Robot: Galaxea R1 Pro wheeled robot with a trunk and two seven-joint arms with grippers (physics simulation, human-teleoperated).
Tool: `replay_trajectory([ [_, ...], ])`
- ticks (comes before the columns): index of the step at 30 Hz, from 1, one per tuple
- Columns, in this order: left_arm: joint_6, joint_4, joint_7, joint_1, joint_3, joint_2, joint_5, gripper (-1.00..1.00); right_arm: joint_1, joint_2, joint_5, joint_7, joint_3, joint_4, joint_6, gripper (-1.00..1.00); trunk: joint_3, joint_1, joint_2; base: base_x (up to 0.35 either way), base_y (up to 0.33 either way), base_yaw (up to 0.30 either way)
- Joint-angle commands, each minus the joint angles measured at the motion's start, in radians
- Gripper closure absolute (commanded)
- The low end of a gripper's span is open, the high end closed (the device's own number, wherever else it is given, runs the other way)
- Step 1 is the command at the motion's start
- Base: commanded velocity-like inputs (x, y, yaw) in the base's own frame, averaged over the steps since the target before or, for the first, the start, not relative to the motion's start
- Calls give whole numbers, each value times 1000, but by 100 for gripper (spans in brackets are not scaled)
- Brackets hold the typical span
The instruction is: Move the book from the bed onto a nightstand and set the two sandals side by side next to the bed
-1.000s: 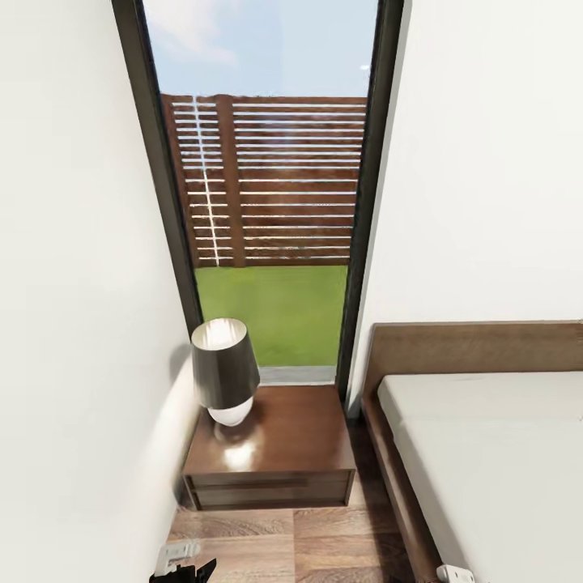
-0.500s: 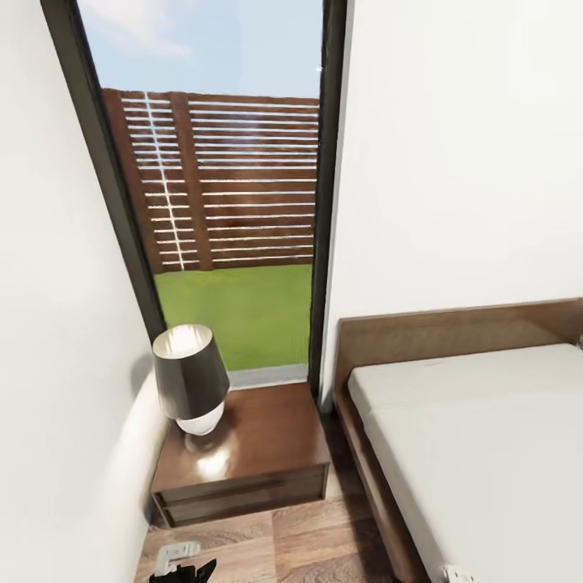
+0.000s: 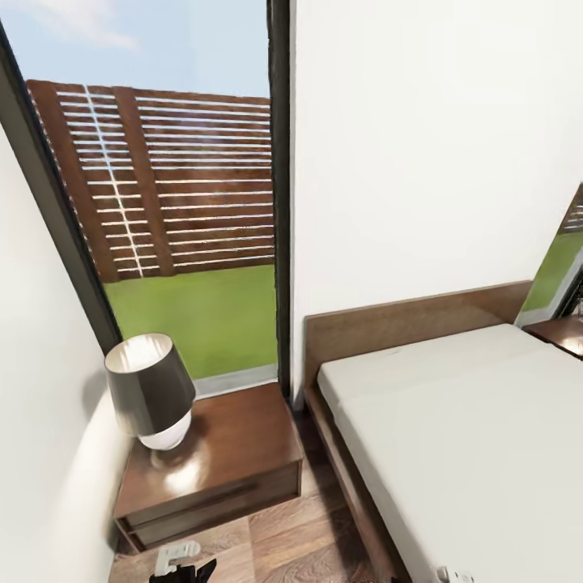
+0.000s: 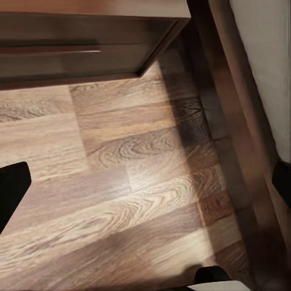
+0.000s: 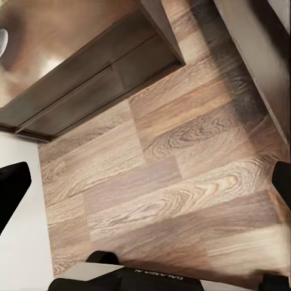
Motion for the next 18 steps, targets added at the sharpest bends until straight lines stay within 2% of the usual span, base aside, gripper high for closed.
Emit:
replay_trajectory([
  [1,-5,1,-2,-1,8,0,-11,-100,-1,0,-4,6,-2,2,0,-100,-2,1,-2,0,0,-300],
  [18,-5,1,-2,-1,8,0,-11,-100,-1,0,-4,6,-2,1,0,-100,-2,1,-2,0,0,-300],
])
